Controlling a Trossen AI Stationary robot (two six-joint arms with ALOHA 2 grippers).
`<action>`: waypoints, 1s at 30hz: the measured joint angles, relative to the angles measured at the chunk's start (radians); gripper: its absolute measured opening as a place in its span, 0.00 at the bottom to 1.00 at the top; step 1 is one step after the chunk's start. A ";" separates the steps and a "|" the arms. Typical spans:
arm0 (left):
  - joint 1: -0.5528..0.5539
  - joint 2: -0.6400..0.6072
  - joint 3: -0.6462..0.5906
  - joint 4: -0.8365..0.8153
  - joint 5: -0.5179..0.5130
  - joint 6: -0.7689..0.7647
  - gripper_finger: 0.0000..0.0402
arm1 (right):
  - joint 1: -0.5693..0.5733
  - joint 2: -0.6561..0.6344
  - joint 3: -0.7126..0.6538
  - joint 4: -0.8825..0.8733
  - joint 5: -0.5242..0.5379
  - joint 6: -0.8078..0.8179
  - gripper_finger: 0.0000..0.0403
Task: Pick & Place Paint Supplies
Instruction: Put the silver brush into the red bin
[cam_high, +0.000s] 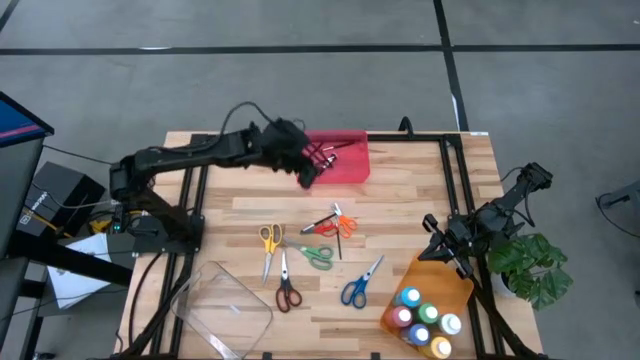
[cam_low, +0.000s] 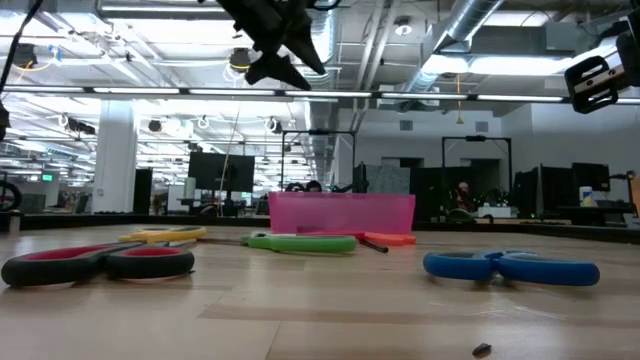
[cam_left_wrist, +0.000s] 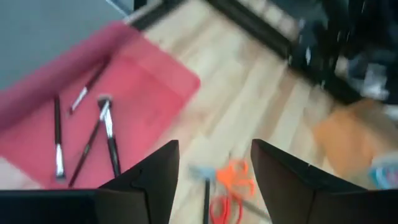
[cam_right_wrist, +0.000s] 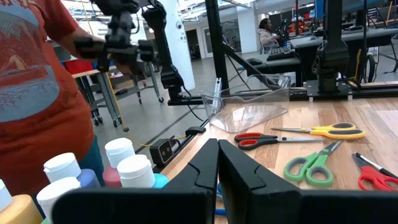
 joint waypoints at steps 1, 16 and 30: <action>-0.023 -0.002 0.000 -0.022 -0.006 -0.001 0.48 | 0.000 0.000 0.000 0.000 0.000 0.000 0.02; -0.180 0.323 -0.002 -0.332 0.127 -0.033 0.52 | 0.000 0.000 0.000 0.000 0.000 0.000 0.02; -0.180 0.434 -0.100 -0.235 0.149 0.021 0.55 | 0.000 0.000 0.000 0.000 0.000 0.000 0.02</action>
